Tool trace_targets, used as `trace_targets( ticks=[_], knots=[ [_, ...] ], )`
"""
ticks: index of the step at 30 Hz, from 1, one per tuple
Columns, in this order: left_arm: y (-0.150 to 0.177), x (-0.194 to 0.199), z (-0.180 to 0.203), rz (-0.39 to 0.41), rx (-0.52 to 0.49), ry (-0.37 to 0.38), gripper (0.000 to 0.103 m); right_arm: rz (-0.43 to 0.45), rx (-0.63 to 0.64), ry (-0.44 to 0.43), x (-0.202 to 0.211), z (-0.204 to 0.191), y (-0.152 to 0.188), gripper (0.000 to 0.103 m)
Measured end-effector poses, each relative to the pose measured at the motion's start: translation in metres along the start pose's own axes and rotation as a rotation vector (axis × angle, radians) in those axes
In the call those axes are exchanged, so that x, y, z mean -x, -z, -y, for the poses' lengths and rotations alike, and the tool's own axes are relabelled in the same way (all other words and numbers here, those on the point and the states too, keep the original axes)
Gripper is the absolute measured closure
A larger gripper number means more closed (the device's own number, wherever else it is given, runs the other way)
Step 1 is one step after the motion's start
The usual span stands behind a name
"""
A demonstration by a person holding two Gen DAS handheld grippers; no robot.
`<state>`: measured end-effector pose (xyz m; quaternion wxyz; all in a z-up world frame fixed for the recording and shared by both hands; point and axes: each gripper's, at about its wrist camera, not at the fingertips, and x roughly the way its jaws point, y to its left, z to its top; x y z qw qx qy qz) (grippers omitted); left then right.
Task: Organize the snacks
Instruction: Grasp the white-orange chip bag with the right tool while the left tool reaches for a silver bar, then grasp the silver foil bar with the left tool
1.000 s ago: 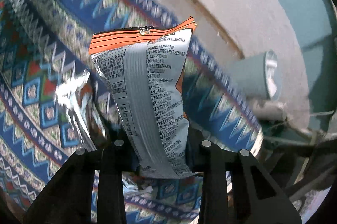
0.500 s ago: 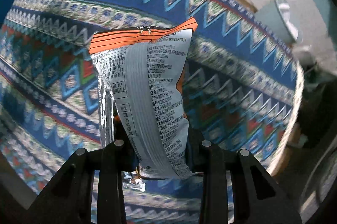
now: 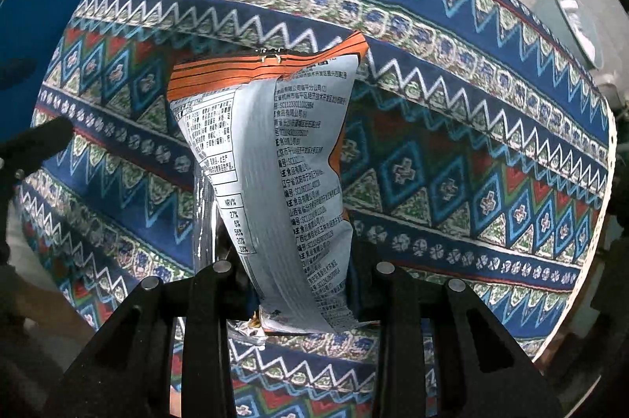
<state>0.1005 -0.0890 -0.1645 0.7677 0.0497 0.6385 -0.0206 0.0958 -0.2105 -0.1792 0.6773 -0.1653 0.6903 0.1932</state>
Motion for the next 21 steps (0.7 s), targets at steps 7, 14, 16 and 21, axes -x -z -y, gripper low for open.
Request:
trace_targets(
  ticks=[7,14,16,21],
  knots=[
    [-0.002,-0.019,0.025,-0.072,0.114,0.139,0.021,0.035,-0.046,0.043,0.006,0.026,-0.001,0.072],
    [-0.013,-0.036,0.047,-0.113,0.233,0.216,0.018,0.082,-0.119,0.057,0.017,0.051,0.009,0.072],
    [-0.015,-0.041,0.053,-0.122,0.245,0.210,0.016,0.092,-0.135,0.048,0.017,0.061,0.009,0.072],
    [-0.017,-0.054,0.065,-0.134,0.228,0.182,0.016,0.106,-0.160,0.028,0.012,0.096,0.007,0.072]
  ],
)
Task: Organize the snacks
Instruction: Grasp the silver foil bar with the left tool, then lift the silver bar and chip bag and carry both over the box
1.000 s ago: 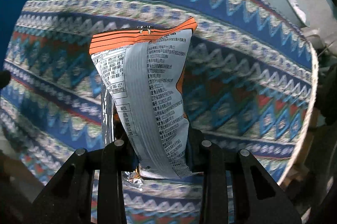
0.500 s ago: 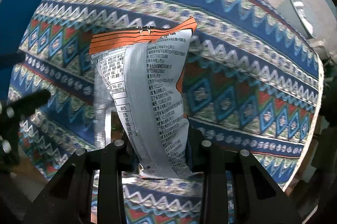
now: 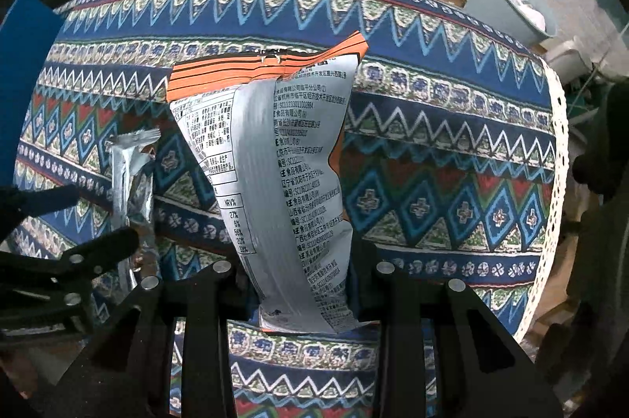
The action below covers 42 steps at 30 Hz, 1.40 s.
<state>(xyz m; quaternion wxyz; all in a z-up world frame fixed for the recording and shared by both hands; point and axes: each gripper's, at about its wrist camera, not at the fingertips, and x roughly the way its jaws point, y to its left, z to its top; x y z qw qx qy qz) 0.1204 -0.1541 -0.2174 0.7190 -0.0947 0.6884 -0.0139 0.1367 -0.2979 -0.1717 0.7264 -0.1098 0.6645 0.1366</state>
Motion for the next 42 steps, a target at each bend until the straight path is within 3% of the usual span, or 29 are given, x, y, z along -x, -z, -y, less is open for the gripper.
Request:
trace_targets(
  ticks=[10,13,15,18,31,42],
  knots=[
    [0.017,-0.029,0.031,-0.003,-0.053,0.001,0.017,0.015,0.007,-0.016,0.007,0.017,-0.009,0.072],
    [0.028,-0.031,0.039,0.026,-0.101,0.007,0.039,0.015,0.011,-0.017,0.007,0.018,-0.009,0.072],
    [0.037,-0.028,0.041,0.028,-0.113,0.026,0.061,0.017,0.010,-0.016,0.007,0.018,-0.010,0.072],
    [0.036,-0.026,0.034,0.022,-0.117,0.054,0.073,0.019,0.012,-0.015,0.008,0.014,-0.011,0.072],
    [0.045,0.011,0.023,0.145,-0.193,0.003,0.074,0.061,0.027,-0.002,0.024,0.001,-0.015,0.072],
    [0.032,0.072,-0.027,0.283,-0.225,-0.085,0.074,0.129,0.053,-0.020,0.053,-0.016,-0.023,0.072]
  ],
)
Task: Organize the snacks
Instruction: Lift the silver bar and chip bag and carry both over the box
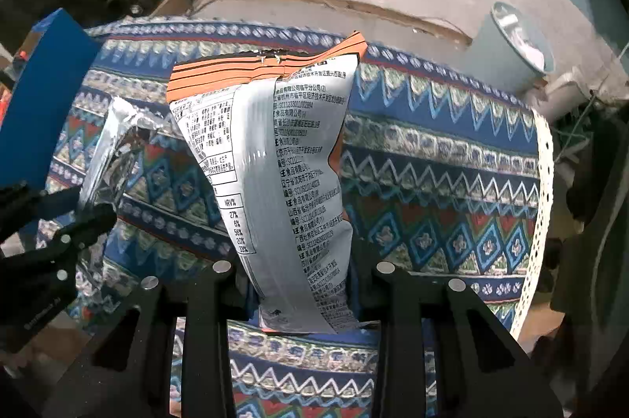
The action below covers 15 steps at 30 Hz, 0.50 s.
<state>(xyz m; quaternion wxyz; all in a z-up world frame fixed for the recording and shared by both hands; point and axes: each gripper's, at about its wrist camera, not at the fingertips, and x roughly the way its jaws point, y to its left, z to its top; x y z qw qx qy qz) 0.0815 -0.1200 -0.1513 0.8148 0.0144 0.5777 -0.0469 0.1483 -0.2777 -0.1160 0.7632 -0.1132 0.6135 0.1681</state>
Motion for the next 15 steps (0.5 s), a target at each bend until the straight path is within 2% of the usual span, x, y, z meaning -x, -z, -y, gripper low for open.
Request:
trace_targets(
  ticks=[6,15],
  knots=[
    [-0.007,0.037,-0.011,0.068,-0.010,-0.027,0.074,0.035,0.026,-0.010,0.015,-0.016,-0.007,0.072],
    [-0.006,0.064,-0.030,0.139,-0.016,-0.068,0.074,0.089,0.068,-0.049,0.039,-0.048,-0.021,0.072]
  ],
)
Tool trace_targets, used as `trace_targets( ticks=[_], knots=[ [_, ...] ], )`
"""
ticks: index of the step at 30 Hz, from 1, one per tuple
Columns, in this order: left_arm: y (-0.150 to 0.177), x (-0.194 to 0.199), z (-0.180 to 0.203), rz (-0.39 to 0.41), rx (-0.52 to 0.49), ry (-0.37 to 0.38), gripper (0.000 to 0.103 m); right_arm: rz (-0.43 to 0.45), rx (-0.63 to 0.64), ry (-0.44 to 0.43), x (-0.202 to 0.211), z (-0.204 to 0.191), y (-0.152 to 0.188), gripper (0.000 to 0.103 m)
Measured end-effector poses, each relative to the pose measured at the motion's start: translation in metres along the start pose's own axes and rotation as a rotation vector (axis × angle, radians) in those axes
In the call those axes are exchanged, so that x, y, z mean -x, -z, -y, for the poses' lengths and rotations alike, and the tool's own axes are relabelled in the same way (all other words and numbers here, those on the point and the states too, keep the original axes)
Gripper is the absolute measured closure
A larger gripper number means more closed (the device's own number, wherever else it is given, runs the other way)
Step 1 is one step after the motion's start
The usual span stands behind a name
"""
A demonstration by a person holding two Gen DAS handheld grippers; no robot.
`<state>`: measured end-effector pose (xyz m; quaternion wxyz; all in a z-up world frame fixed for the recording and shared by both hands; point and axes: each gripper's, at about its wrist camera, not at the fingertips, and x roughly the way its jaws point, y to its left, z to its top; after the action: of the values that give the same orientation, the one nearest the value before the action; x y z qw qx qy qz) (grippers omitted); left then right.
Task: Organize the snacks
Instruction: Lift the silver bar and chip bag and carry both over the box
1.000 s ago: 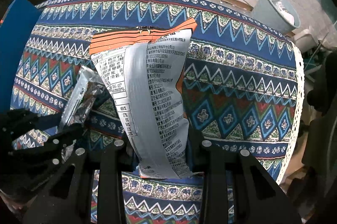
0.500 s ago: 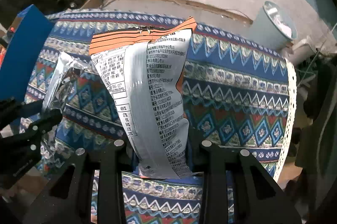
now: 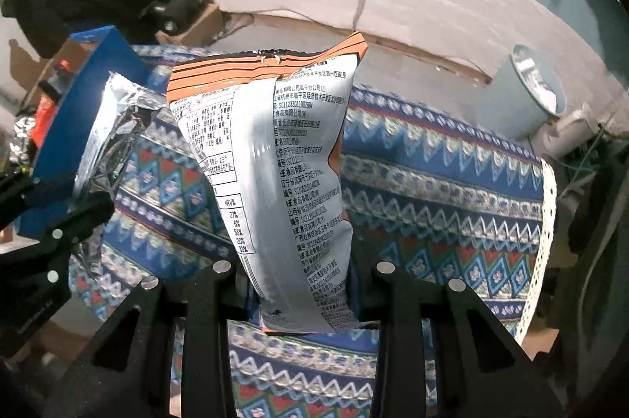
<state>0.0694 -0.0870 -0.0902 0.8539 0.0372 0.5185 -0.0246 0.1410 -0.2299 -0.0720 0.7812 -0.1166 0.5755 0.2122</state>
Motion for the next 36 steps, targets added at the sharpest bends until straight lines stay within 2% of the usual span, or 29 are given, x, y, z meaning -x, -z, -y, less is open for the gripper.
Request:
trace_targets(
  ticks=[10,19,29,36],
  knots=[
    [0.004,0.028,-0.036,0.052,0.017,-0.062,0.074,0.064,0.075,-0.073,0.019,-0.051,-0.029,0.072],
    [0.013,0.047,-0.075,0.082,0.054,-0.093,0.074,0.084,0.136,-0.126,0.025,-0.099,-0.050,0.072],
    [0.031,0.061,-0.143,0.092,0.168,-0.112,0.074,0.087,0.199,-0.202,0.026,-0.165,-0.076,0.071],
    [0.050,0.060,-0.201,0.081,0.285,-0.144,0.074,0.069,0.254,-0.250,0.016,-0.216,-0.093,0.071]
  ],
)
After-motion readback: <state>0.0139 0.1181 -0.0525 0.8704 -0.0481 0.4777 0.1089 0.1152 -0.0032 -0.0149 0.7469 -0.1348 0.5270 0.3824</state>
